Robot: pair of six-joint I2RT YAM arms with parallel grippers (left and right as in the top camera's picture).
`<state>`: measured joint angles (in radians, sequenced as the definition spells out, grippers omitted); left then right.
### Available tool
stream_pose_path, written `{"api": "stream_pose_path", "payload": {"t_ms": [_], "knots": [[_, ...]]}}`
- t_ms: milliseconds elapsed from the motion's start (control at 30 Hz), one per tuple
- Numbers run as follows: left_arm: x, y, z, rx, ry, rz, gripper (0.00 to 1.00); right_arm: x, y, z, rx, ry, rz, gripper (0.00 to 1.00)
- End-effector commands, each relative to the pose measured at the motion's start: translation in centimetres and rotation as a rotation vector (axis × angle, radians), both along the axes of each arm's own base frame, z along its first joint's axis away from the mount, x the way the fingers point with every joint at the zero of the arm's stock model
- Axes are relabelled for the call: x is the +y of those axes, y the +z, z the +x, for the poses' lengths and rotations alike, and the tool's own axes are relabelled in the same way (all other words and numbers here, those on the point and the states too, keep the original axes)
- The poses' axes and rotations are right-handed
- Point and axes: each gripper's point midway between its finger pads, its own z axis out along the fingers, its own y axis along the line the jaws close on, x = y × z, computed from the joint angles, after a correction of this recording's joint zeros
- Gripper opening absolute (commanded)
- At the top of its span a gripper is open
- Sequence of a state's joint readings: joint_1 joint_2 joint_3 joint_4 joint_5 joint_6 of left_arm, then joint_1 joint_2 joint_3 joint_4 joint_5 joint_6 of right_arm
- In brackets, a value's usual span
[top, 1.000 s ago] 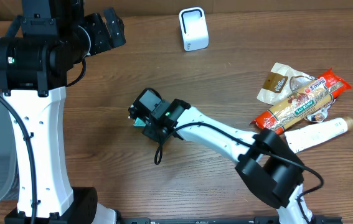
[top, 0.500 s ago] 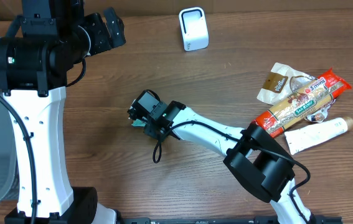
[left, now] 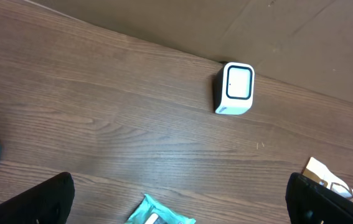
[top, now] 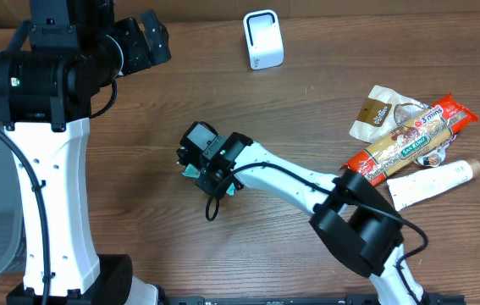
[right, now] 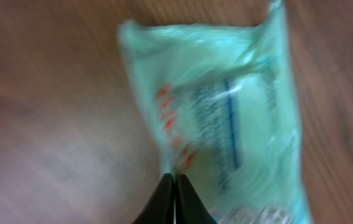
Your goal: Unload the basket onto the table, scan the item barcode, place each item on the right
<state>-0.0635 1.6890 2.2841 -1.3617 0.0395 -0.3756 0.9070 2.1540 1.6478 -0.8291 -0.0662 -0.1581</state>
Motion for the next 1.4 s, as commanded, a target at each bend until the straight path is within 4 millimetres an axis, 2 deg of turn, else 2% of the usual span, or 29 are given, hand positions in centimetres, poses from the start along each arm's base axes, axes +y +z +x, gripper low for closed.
{"api": "stream_pose_path", "payload": {"t_ms": [0,67,200,233,300,333,400,467,567,633,800,867,933,1067,1200,1300,1367], "knots": [[0.3,0.1,0.2,-0.003,0.019,-0.003,1.00,1.4,7.7,0.9,0.010,-0.076,0.203,0.04],[0.3,0.1,0.2,-0.003,0.019,-0.003,1.00,0.7,8.2,1.7,0.004,-0.130,0.208,0.04],[0.3,0.1,0.2,-0.003,0.019,-0.003,1.00,-0.1,7.9,3.4,-0.014,-0.283,0.199,0.04],[0.3,0.1,0.2,-0.003,0.019,-0.003,1.00,0.0,7.9,3.9,-0.012,-0.365,0.214,0.15],[0.3,0.1,0.2,-0.003,0.019,-0.003,1.00,0.8,8.2,4.7,-0.003,-0.500,0.269,0.56],[0.3,0.1,0.2,-0.003,0.019,-0.003,1.00,1.3,8.3,5.1,0.001,-0.560,0.299,0.72],[0.3,0.1,0.2,-0.003,0.019,-0.003,1.00,2.7,8.0,5.8,0.015,-0.655,0.361,0.92],[0.3,0.1,0.2,-0.003,0.019,-0.003,1.00,3.3,7.2,6.0,0.019,-0.674,0.374,1.00],[0.3,0.1,0.2,-0.003,0.019,-0.003,1.00,2.8,5.1,6.0,0.011,-0.687,0.315,1.00],[0.3,0.1,0.2,-0.003,0.019,-0.003,1.00,2.3,4.0,5.5,-0.010,-0.606,0.251,1.00],[0.3,0.1,0.2,-0.003,0.019,-0.003,1.00,1.6,3.2,4.1,-0.153,-0.119,0.084,1.00],[0.3,0.1,0.2,-0.003,0.019,-0.003,1.00,1.0,2.5,3.7,-0.179,0.032,0.025,1.00],[0.3,0.1,0.2,-0.003,0.019,-0.003,1.00,0.6,1.9,3.5,-0.190,0.111,-0.006,1.00],[0.3,0.1,0.2,-0.003,0.019,-0.003,1.00,0.6,0.8,3.1,-0.138,0.160,0.015,1.00],[0.3,0.1,0.2,-0.003,0.019,-0.003,1.00,0.0,0.8,3.4,-0.046,0.164,0.094,0.99],[0.3,0.1,0.2,-0.003,0.019,-0.003,1.00,-1.2,1.1,4.1,0.027,0.174,0.163,0.96],[0.3,0.1,0.2,-0.003,0.019,-0.003,1.00,-2.1,1.5,4.7,0.076,0.167,0.218,0.89]]}}
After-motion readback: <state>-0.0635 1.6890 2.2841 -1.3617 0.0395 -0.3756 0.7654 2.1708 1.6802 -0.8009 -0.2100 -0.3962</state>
